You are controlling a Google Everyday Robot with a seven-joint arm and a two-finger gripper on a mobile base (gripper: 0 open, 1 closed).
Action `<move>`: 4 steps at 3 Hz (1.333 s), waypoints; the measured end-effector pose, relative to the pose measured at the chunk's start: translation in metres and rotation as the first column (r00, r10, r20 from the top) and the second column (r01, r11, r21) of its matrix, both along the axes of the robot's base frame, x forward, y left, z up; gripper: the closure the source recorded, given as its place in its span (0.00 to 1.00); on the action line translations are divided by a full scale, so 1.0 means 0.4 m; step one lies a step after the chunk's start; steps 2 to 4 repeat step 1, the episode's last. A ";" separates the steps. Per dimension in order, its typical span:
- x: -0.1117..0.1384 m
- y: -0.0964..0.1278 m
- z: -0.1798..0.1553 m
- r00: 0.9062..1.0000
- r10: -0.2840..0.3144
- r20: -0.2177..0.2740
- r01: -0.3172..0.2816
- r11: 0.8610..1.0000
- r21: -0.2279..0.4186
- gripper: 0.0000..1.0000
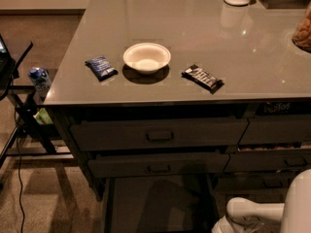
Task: Open bottom drawer
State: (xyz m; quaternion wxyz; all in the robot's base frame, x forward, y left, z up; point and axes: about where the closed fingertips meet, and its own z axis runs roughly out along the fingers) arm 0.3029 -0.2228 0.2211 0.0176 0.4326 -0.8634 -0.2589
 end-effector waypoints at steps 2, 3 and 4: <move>0.000 0.000 0.000 1.000 0.000 0.000 0.000 1.000 0.000 0.00; 0.000 0.000 0.000 1.000 0.000 0.000 0.000 1.000 0.000 0.00; 0.000 0.000 0.000 1.000 0.000 0.000 0.000 1.000 0.000 0.00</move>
Offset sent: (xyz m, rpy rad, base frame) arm 0.0000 0.0000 0.0000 0.0000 0.0000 0.0000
